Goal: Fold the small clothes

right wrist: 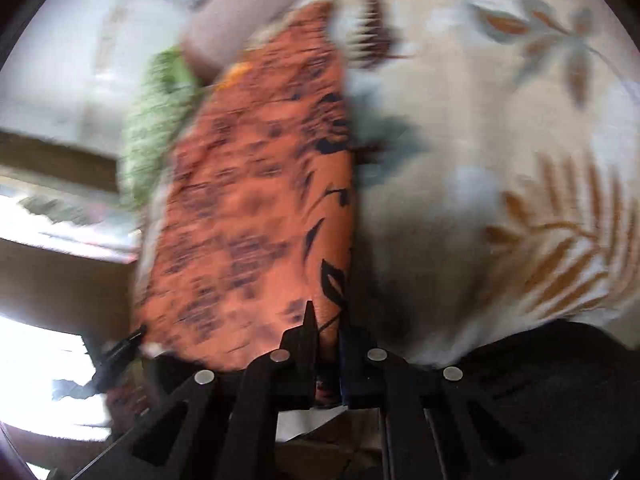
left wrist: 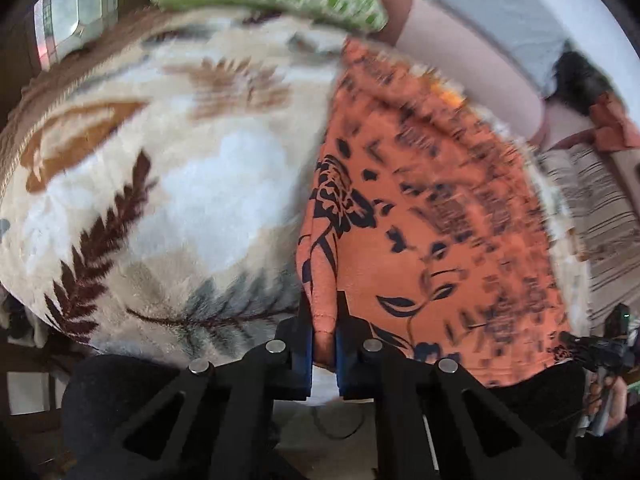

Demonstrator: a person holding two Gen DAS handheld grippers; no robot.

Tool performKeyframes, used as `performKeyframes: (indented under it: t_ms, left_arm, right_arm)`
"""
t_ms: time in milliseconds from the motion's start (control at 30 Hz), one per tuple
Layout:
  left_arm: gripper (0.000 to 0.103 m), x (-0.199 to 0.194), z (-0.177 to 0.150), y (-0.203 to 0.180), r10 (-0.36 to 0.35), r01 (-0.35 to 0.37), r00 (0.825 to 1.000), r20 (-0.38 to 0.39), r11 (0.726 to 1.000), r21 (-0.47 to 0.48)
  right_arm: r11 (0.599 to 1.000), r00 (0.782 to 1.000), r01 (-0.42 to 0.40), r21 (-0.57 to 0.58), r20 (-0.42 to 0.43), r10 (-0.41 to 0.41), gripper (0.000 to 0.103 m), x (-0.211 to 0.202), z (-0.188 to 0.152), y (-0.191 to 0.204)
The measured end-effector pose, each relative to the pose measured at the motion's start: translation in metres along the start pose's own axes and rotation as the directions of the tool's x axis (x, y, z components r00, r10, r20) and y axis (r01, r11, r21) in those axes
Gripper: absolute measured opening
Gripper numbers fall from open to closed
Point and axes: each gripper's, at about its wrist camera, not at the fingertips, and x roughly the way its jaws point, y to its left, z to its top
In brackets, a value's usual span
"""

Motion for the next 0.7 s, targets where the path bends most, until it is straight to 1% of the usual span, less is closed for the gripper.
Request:
performKeyframes:
  t_ms: [33,67,100,133,167,200,233,267,300,333,367,400,467,500,567,600,667,700]
  left_arm:
    - [0.011,0.009,-0.002,0.003,0.012,-0.012,0.999,-0.031,1.0,-0.011]
    - [0.016,0.011,-0.003,0.004,0.02,-0.02,0.999,-0.03,0.999,-0.025]
    - [0.017,0.011,-0.004,0.004,0.013,-0.014,1.0,-0.016,0.999,-0.042]
    - [0.026,0.009,-0.005,0.003,0.002,-0.002,1.0,-0.008,0.999,-0.048]
    - [0.041,0.009,-0.005,0.002,-0.01,0.01,1.0,-0.007,0.999,-0.045]
    - [0.046,0.009,-0.004,0.0,-0.019,0.019,1.0,-0.002,0.999,-0.041]
    - [0.048,0.009,-0.004,-0.002,-0.018,0.018,1.0,0.003,0.999,-0.037]
    - [0.046,0.01,-0.003,-0.005,-0.005,0.005,1.0,0.0,1.0,-0.029]
    - [0.038,0.011,-0.002,-0.007,0.0,0.0,1.0,-0.001,1.0,-0.02]
    - [0.007,0.012,-0.002,-0.008,0.007,-0.007,1.0,-0.005,1.0,-0.012]
    - [0.008,0.016,0.0,-0.011,0.009,-0.009,1.0,-0.017,1.0,-0.003]
    - [0.008,0.017,0.001,-0.012,0.005,-0.005,1.0,-0.016,1.0,-0.001]
    - [0.007,0.015,0.002,-0.011,-0.005,0.005,1.0,-0.013,1.0,-0.007]
    - [0.007,0.016,0.003,-0.011,-0.012,0.012,1.0,-0.006,1.0,-0.013]
    - [0.007,-0.003,0.004,-0.007,-0.05,0.051,0.999,0.02,0.998,-0.024]
    - [0.007,-0.011,0.007,-0.009,-0.065,0.066,0.997,0.036,0.998,-0.017]
    - [0.007,-0.02,0.015,-0.014,-0.082,0.082,0.995,0.056,0.997,-0.001]
    - [0.007,-0.021,0.019,-0.014,-0.086,0.086,0.995,0.053,0.996,-0.004]
  right_arm:
    - [0.999,0.999,-0.029,0.037,-0.029,0.031,0.014,0.007,0.0,-0.006]
    - [0.997,0.998,-0.051,0.051,-0.024,0.053,0.016,0.007,-0.001,-0.007]
    - [0.998,0.998,-0.054,0.043,-0.009,0.054,0.019,0.004,-0.001,-0.005]
    - [0.998,0.998,-0.057,0.038,-0.003,0.057,0.033,0.002,-0.002,-0.003]
    - [0.998,0.998,-0.057,0.039,-0.001,0.057,0.065,0.001,-0.002,-0.003]
    - [0.997,0.998,-0.071,0.038,0.004,0.07,0.077,0.001,-0.002,-0.002]
    - [0.997,0.998,-0.066,0.03,-0.003,0.066,0.077,0.004,-0.002,0.002]
    - [0.998,0.999,-0.051,0.024,-0.013,0.052,0.077,0.006,-0.001,0.003]
    - [0.998,0.998,-0.057,0.004,-0.02,0.057,0.075,0.008,-0.001,0.007]
    - [0.998,0.997,-0.066,-0.006,-0.032,0.066,0.062,0.01,-0.001,0.009]
    - [0.998,0.996,-0.07,0.003,-0.052,0.07,0.024,0.014,-0.002,0.009]
    - [0.997,0.995,-0.08,0.022,-0.064,0.081,0.013,0.019,-0.002,0.006]
    - [0.997,0.994,-0.076,0.025,-0.078,0.078,0.013,0.022,-0.001,0.002]
    - [0.995,0.993,-0.09,0.036,-0.077,0.093,0.013,0.021,-0.001,0.001]
    - [0.989,0.988,-0.142,0.037,-0.061,0.144,0.012,0.011,0.0,0.005]
    - [0.988,0.986,-0.154,0.029,-0.052,0.155,0.012,0.007,0.001,0.007]
    - [0.979,0.978,-0.205,0.023,-0.034,0.205,0.011,-0.004,0.007,0.013]
    - [0.976,0.975,-0.219,0.024,-0.027,0.219,0.011,-0.006,0.01,0.014]
